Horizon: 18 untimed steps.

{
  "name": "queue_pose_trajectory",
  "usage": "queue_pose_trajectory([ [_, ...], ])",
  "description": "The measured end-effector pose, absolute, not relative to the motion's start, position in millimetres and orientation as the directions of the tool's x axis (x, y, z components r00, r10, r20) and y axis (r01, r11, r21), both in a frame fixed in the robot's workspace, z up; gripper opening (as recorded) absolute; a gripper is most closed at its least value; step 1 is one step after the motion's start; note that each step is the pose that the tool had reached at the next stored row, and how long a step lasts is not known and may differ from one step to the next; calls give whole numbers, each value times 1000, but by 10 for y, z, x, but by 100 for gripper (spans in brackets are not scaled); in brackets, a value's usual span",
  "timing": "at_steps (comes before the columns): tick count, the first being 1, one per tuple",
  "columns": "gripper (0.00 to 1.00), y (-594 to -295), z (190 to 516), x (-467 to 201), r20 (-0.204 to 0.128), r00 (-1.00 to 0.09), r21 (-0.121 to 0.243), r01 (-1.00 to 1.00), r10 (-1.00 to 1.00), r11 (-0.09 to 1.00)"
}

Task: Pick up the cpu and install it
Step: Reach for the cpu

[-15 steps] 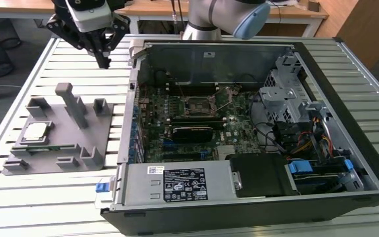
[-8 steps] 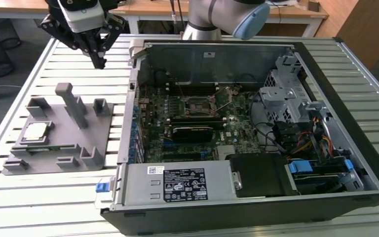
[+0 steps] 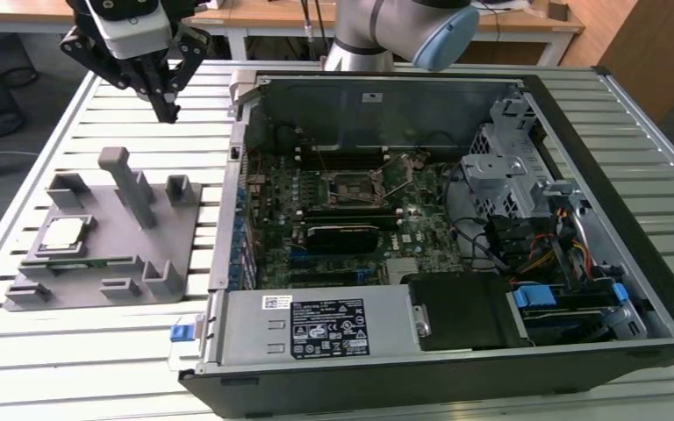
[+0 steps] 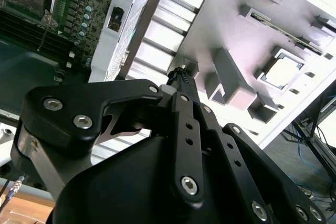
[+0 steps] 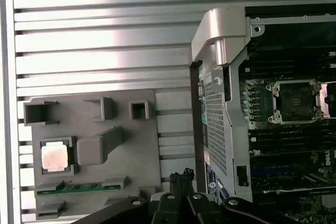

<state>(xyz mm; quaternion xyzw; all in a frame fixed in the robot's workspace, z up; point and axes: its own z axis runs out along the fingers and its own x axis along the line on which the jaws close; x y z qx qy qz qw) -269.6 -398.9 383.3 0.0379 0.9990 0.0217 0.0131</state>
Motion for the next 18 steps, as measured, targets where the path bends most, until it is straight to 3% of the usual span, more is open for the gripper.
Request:
queue_pose_trajectory([
  [18, 11, -4048, 3812, -2935, -20, -997, 44, 75, 76, 996],
])
